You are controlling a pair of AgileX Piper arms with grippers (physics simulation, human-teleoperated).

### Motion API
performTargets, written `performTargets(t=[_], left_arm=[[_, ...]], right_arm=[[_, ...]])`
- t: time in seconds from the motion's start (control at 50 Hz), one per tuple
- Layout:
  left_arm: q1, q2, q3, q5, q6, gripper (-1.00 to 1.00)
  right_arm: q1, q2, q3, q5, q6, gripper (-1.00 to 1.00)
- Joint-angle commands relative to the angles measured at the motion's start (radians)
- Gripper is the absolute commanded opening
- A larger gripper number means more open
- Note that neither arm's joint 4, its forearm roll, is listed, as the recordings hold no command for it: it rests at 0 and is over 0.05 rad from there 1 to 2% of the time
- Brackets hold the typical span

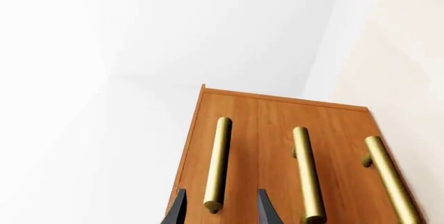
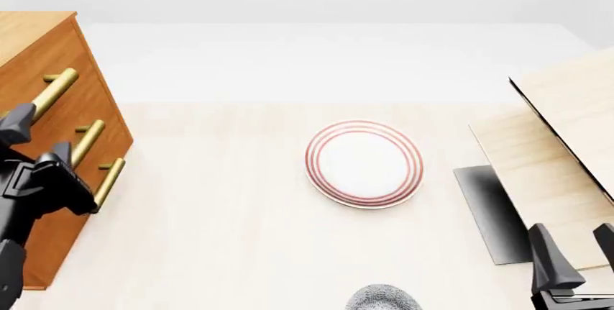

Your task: Open the top drawer of the cabinet and put the bowl in it.

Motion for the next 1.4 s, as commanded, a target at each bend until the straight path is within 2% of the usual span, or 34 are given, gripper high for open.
performTargets(t=[0.02,0.48,0.54,0.84,0.98,1.02,1.3,1.32,1.4], left_arm=[[0.031,0.047,0.012,-0.060,0.017,1.00],[0.087,0.113,-0.023,-0.109,0.030,1.00],[0.102,0.153,-0.015,-0.158,0.054,1.00],[0.129,0.203,-0.072,-0.168,0.043,1.00],[0.148,0.231,-0.084,-0.186,0.066,1.00],[0.158,0.269,-0.076,-0.230,0.099,1.00],[0.159,0.243,-0.109,-0.195,0.117,1.00],[0.157,0.223,-0.111,-0.178,0.113,-1.00],[0.154,0.214,-0.103,-0.180,0.120,-1.00]], right_arm=[[-0.001,-0.002,0.001,0.001,0.000,1.00],[0.000,-0.002,0.001,0.001,0.000,1.00],[0.000,-0.003,0.001,0.001,-0.001,1.00],[-0.001,-0.002,0.001,0.001,0.000,1.00],[0.000,-0.002,0.001,0.001,0.000,1.00],[-0.001,-0.002,0.001,0.001,0.000,1.00],[-0.001,-0.002,0.001,0.001,0.000,1.00],[-0.001,-0.002,0.001,0.001,0.000,1.00],[-0.001,-0.002,0.001,0.001,0.000,1.00]])
